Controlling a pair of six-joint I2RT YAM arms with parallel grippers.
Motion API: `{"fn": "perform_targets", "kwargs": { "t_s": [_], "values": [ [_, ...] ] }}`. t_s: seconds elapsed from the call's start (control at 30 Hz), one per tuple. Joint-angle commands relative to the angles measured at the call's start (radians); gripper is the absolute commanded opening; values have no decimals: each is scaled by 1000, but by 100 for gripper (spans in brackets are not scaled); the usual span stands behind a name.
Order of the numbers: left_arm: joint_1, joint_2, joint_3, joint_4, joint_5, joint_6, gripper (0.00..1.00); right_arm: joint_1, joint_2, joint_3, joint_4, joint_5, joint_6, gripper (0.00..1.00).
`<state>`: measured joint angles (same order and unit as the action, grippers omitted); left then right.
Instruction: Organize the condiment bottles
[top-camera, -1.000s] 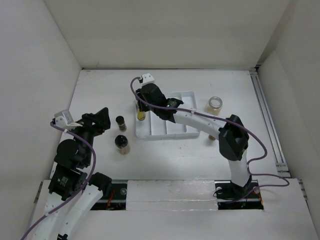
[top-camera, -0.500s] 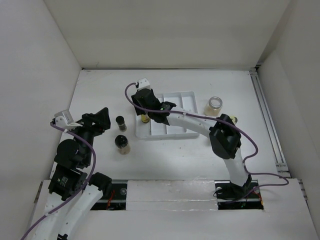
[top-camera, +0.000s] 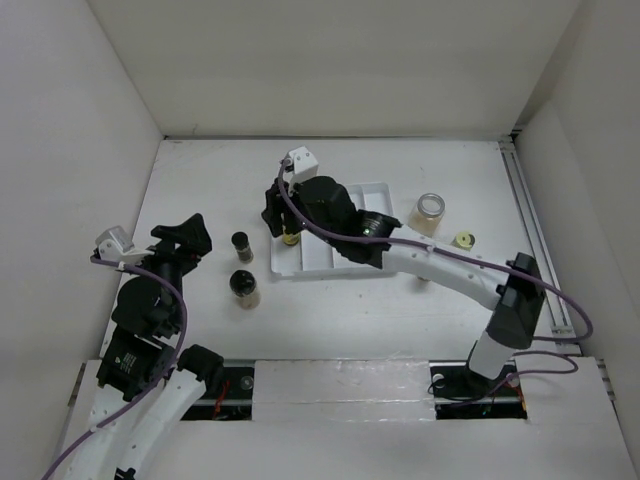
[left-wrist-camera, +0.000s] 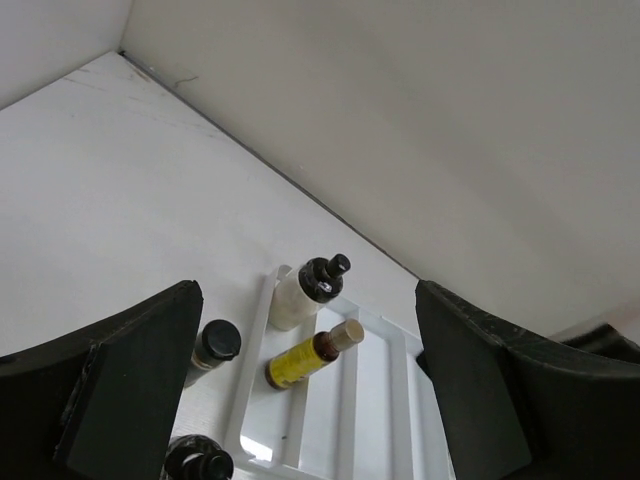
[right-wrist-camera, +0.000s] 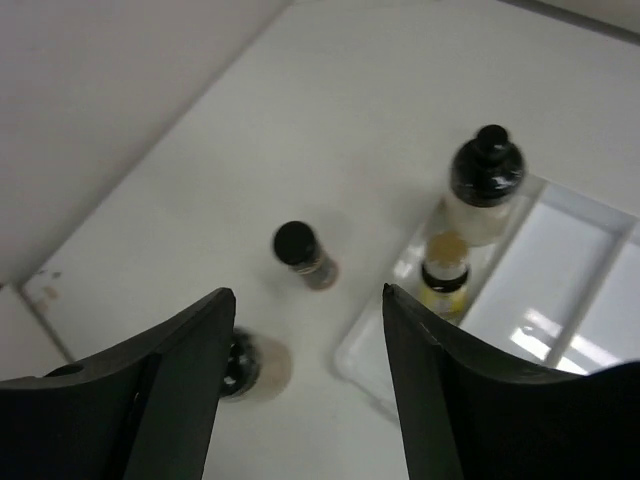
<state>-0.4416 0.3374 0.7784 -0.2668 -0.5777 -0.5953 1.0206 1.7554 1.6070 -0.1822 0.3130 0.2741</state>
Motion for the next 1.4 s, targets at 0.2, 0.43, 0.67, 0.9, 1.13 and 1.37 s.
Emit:
{"fn": "perform_targets", "kwargs": {
  "t_s": [0.2, 0.43, 0.67, 0.9, 1.13, 1.37],
  "values": [
    [3, 5, 16, 34, 1, 3, 84, 156, 122, -3, 107, -287, 62, 71],
    [3, -4, 16, 23, -19, 3, 84, 170, 228, 48, 107, -255, 62, 71],
    [3, -64, 16, -6, -105, -58, 83, 170, 277, 68, 131, -186, 71, 65],
    [3, -77, 16, 3, -132, -49, 82, 191, 296, 30, 226, -167, 13, 69],
    [12, -234, -5, 46, -157, -121, 82, 214, 296, -33, 438, -282, -10, 69],
    [12, -229, 41, 60, -157, -69, 83, 214, 351, 56, 448, -340, -19, 69]
  ]
}}
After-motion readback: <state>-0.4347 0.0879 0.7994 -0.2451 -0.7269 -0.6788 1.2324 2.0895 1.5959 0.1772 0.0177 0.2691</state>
